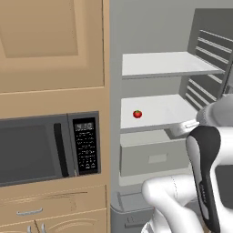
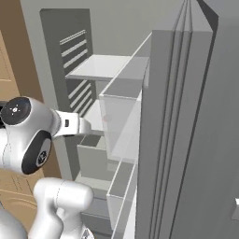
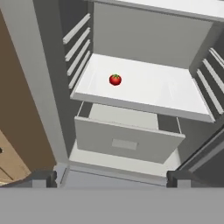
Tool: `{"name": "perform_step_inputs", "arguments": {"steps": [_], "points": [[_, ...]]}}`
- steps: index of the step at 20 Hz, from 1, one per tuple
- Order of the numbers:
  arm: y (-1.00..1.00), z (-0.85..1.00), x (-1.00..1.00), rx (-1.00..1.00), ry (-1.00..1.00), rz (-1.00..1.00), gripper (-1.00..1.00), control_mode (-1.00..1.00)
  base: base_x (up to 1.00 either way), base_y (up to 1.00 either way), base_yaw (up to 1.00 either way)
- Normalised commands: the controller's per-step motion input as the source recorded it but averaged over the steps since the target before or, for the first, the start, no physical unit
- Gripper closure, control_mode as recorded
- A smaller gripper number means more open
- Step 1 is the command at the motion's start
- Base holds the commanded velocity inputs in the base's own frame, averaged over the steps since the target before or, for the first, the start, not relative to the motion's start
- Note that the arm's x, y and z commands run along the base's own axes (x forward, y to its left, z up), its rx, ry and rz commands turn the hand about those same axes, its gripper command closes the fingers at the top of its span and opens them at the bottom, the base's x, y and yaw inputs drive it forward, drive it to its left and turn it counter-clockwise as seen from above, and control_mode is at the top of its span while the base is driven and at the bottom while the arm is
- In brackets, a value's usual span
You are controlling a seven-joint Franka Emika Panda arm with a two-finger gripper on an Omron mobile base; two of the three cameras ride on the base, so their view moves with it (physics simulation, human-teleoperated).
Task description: Place one tomato and one chicken drumstick in each tupperware on the nearby counter, to pack two identical lunches.
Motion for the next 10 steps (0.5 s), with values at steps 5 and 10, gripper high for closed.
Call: {"name": "perform_step_inputs", "arguments": {"steps": [5, 10], "points": [[0.00, -0.28, 0.42, 0.00, -0.06, 0.04, -1.00, -1.00, 0.00, 0.00, 0.00], [0.00, -0.37, 0.39, 0.00, -0.04, 0.05, -1.00, -1.00, 0.00, 0.00, 0.00]]}}
